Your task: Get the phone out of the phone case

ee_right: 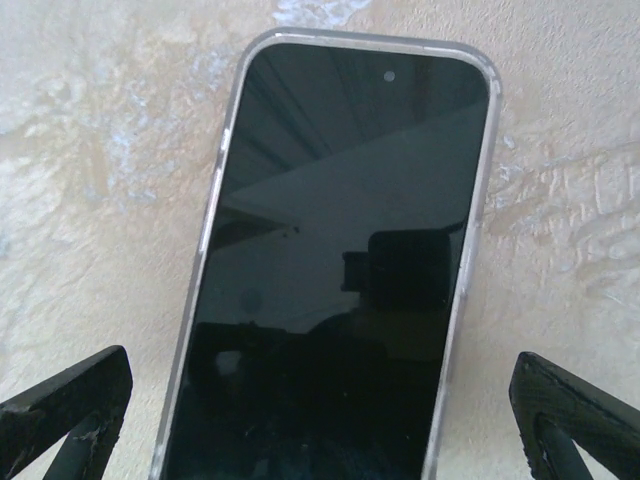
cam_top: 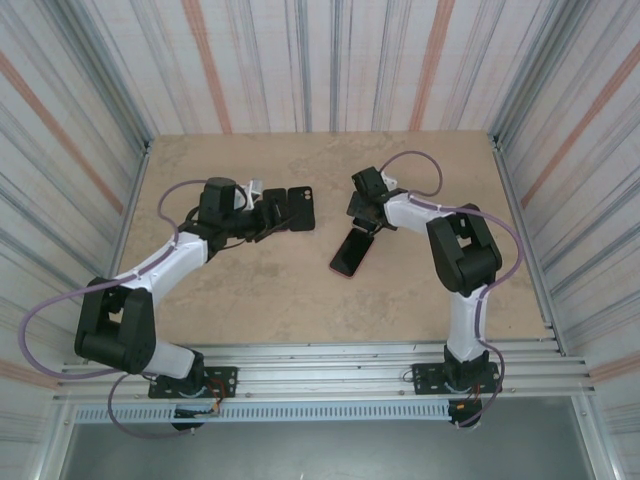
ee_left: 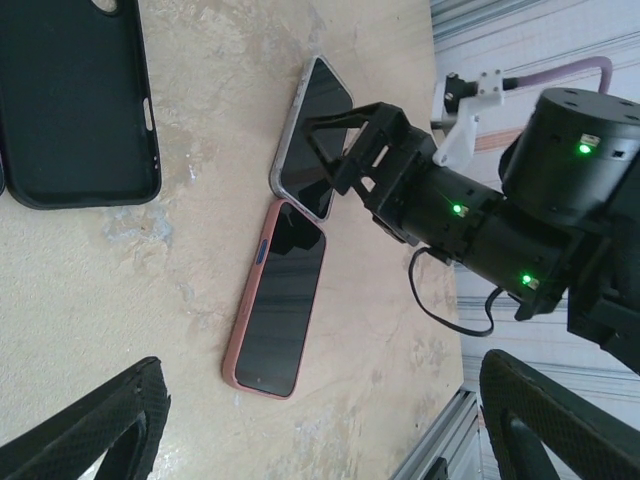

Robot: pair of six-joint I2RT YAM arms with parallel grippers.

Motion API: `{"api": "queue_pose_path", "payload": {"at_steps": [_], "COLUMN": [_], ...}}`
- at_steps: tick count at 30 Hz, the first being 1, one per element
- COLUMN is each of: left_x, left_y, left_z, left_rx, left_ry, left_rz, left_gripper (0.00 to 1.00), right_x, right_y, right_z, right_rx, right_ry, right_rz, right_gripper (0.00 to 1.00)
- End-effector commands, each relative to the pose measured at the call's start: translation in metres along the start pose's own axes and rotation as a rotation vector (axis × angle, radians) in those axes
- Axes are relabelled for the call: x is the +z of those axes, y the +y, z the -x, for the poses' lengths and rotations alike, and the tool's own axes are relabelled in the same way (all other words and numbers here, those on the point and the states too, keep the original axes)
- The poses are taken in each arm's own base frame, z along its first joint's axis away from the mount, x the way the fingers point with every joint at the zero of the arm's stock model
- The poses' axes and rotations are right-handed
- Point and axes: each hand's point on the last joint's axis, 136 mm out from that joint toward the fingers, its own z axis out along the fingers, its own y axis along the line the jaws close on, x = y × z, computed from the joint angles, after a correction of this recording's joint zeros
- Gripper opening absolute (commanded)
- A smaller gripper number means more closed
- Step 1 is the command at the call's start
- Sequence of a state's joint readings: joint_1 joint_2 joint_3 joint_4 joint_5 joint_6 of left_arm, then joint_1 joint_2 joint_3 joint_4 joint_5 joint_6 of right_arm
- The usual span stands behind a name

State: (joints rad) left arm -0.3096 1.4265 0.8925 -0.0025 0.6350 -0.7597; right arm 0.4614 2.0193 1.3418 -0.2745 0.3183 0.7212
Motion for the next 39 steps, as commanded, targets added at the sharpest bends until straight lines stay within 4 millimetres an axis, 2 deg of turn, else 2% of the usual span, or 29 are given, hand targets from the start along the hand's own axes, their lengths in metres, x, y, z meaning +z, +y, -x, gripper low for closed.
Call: {"api": "queue_pose_path", "payload": {"at_steps": [1,9,15,28,35,39], "left_x": [-0.006,-0.014,-0.018,-0.014,-0.011,-0.011], "left_y": [-0.009,-0.006,-0.002,0.005,0.010,0.010], "left_z": [0.005,0.008,0.011,0.007,0.005,0.006], "left_rx": [0.027,0.029,0.023,0.015,0.004,0.006], "left_ry": [-0.015,-0.030,-0.041,-0.020,-0.012,-0.012], "left_rz": [-0.014,-0.010,-0.005,-0.004,-0.009,-0.009], "left_gripper": [0.84,0.84,0.84,0.84,0.84,0.84], "right_x": [0.010,0.029,0.037,0.032,0.037,0.036], "right_y": [-0.009,-0.013,-0.014,-0.015,-0.019,-0.019], "right_z": [-0.001,0.001,-0.007,-0.025,-0.039,-0.035], "right_rx": [-0.013,-0.016,-0.029,-0.050,-0.012,0.002], "right_ry": [0.029,0.061,0.107,0.176,0.221,0.211], "right_rz": [-0.064,-0.111,-0.143,-0.174,-0.146,-0.125], "right_gripper": [0.99,0.99,0.96,0.92,0.78,0.72]}}
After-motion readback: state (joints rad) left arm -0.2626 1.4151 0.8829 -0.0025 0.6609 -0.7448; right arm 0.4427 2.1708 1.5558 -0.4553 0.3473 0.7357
